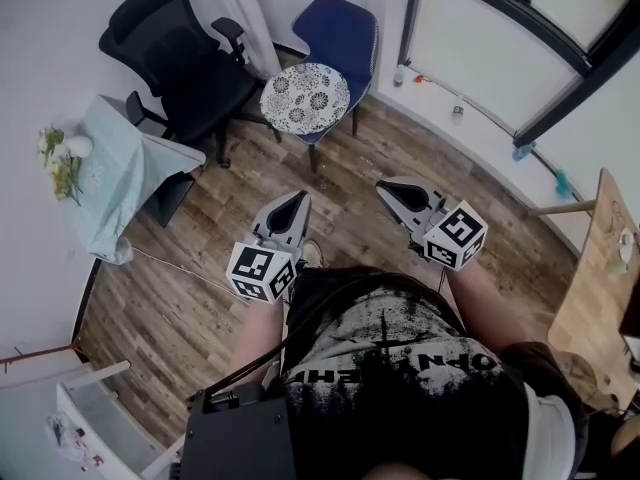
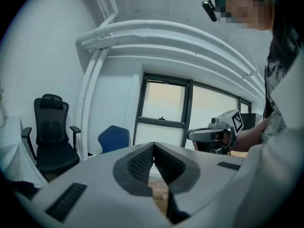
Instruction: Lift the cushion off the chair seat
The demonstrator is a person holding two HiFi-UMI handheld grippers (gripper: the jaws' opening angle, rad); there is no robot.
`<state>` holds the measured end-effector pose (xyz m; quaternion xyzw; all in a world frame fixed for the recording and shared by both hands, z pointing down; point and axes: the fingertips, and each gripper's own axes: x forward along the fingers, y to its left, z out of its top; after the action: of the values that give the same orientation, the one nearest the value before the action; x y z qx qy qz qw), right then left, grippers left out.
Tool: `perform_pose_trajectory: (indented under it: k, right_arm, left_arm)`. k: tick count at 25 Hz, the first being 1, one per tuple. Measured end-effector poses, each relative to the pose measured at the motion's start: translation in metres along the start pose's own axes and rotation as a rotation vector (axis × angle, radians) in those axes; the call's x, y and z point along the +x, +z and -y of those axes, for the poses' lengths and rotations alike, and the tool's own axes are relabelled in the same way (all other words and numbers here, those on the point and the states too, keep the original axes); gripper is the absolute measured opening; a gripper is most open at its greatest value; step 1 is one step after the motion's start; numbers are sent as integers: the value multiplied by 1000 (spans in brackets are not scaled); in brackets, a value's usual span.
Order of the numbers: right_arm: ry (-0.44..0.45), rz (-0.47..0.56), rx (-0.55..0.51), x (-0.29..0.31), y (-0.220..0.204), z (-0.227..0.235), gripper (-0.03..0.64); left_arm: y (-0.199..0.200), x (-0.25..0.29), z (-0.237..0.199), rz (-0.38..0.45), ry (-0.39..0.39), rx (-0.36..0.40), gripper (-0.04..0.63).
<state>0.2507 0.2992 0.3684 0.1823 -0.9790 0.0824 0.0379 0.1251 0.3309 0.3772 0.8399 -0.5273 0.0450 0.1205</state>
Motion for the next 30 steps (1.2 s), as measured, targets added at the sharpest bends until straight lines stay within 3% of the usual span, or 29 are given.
perform_pose_trajectory:
  k: [10,30]
  right_arm:
    - [-21,-15,-5,32,3,16,17]
    - [-136,36,31,171,26,76,17]
  left_arm:
    - [5,20,-34,3,-22,-13,14]
    - [43,77,-172,-48,-142,17,15]
